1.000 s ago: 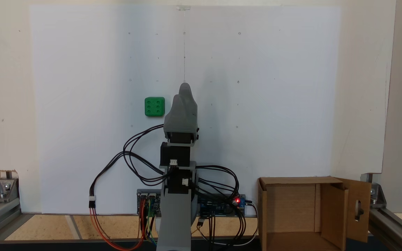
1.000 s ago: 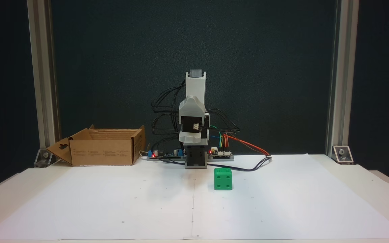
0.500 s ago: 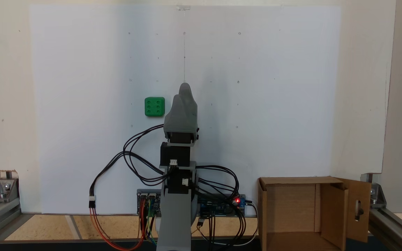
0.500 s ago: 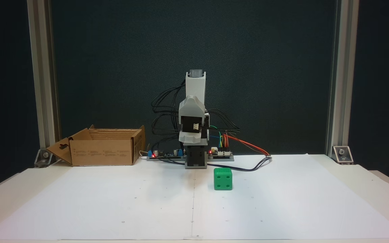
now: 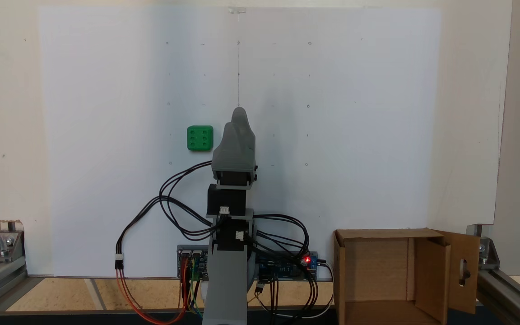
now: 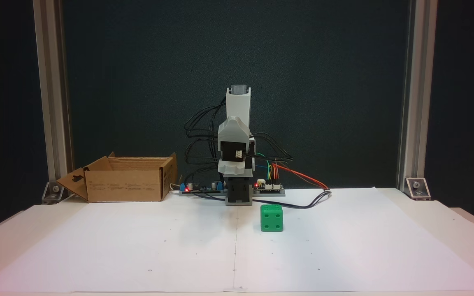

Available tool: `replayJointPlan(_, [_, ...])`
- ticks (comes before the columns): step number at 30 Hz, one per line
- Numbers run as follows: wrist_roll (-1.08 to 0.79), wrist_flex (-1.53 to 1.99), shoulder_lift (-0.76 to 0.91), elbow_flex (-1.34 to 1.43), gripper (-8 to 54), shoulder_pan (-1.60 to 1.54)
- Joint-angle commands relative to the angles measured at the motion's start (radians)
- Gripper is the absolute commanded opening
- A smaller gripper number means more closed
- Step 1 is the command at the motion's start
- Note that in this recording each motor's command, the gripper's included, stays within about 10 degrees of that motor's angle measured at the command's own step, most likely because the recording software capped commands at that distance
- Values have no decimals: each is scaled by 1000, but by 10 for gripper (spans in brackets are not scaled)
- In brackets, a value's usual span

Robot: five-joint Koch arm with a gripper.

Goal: Grasp a green dice and put it in the bin.

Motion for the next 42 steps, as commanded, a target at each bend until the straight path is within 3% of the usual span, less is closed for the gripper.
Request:
replayJointPlan(1, [48, -60, 107, 41, 446, 14])
replayJointPlan(42, [35, -101, 107, 41, 441, 12])
